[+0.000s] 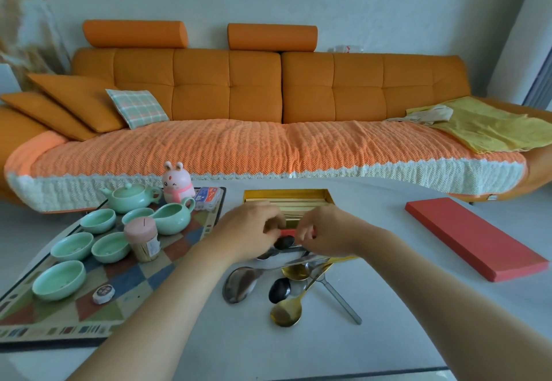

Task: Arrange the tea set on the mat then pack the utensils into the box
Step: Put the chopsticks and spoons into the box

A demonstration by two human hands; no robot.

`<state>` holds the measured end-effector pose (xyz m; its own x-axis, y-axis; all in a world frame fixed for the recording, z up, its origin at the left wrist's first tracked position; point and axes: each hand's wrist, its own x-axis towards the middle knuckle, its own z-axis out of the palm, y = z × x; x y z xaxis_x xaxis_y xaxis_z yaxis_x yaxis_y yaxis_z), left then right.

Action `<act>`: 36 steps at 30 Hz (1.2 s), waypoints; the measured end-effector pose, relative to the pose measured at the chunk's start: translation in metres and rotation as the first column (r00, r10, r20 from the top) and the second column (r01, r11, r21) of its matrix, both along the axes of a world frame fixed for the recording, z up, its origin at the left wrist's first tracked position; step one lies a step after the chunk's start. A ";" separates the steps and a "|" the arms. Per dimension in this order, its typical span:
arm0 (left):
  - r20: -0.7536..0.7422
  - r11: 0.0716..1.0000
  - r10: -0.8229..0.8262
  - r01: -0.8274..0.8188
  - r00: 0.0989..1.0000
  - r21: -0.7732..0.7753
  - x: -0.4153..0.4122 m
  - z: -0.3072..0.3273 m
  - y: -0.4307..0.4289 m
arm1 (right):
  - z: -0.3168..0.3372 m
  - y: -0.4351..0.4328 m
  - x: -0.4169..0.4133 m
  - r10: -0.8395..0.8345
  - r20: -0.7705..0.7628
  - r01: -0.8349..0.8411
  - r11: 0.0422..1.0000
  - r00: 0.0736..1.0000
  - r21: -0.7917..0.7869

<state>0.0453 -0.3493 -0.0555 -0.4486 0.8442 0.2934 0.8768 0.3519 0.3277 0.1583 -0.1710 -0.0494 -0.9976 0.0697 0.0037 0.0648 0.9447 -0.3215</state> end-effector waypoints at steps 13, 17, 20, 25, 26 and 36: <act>0.186 0.946 -0.089 0.141 0.978 -0.290 0.031 -0.013 0.003 | -0.001 0.009 0.025 -0.014 0.183 0.006 0.999 0.983 0.041; 0.202 0.966 -0.090 0.135 0.975 -0.223 0.025 -0.014 0.005 | -0.004 0.012 0.027 -0.044 0.168 0.039 0.999 0.985 0.030; 0.298 0.993 -0.053 0.083 0.953 -0.088 0.020 -0.009 0.006 | -0.006 0.016 0.027 -0.058 0.140 0.057 0.998 0.988 0.009; 0.416 0.981 0.048 -0.121 0.908 0.152 -0.001 -0.003 0.001 | -0.006 0.023 0.021 -0.110 0.012 0.111 0.986 0.994 -0.122; 0.453 0.964 0.069 -0.176 0.889 0.199 -0.005 -0.001 0.000 | -0.005 0.023 0.019 -0.126 -0.019 0.121 0.979 0.992 -0.164; 0.520 0.820 0.287 -0.487 0.804 0.300 -0.038 -0.002 0.003 | -0.006 0.020 -0.032 -0.339 -0.217 0.251 0.902 0.915 -0.351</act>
